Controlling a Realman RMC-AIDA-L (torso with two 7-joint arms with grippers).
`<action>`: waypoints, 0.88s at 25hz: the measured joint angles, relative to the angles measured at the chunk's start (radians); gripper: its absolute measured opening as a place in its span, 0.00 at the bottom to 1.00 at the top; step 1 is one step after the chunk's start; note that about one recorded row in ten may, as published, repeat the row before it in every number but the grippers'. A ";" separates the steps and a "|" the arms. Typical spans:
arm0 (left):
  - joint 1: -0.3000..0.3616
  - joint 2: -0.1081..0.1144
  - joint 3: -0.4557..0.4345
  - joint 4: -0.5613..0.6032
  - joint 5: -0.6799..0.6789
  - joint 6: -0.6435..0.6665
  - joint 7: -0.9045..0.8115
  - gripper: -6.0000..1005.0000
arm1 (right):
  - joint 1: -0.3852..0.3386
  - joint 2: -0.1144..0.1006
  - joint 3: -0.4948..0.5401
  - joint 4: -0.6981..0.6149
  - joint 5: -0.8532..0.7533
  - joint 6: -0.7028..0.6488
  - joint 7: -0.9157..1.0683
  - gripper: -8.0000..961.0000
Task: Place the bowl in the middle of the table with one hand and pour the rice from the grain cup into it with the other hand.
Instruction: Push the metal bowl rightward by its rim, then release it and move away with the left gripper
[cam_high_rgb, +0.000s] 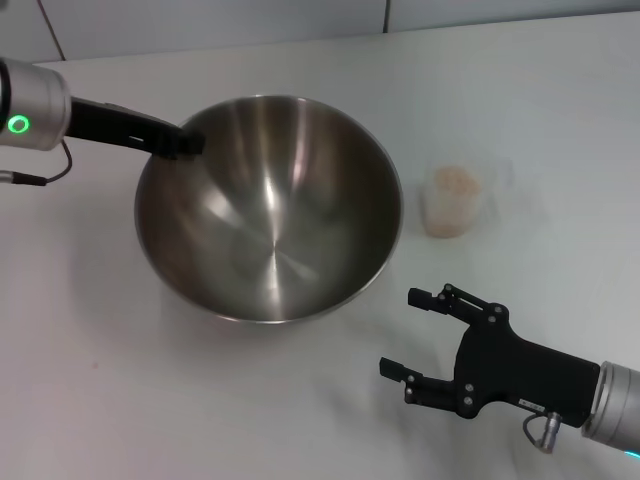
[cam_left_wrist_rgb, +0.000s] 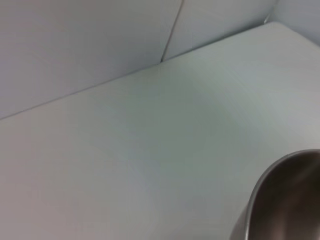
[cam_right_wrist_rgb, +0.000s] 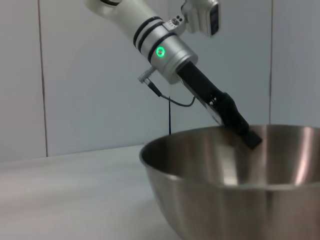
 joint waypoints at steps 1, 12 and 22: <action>0.000 0.000 0.000 0.000 0.000 0.000 0.000 0.04 | 0.000 0.000 0.000 0.000 0.000 0.000 0.000 0.87; -0.002 -0.003 0.045 -0.033 0.002 -0.063 0.007 0.05 | 0.000 0.000 0.000 -0.001 0.000 0.002 0.000 0.87; 0.003 -0.003 0.048 -0.033 0.000 -0.093 -0.002 0.05 | 0.000 0.000 0.000 0.000 0.000 0.005 0.000 0.87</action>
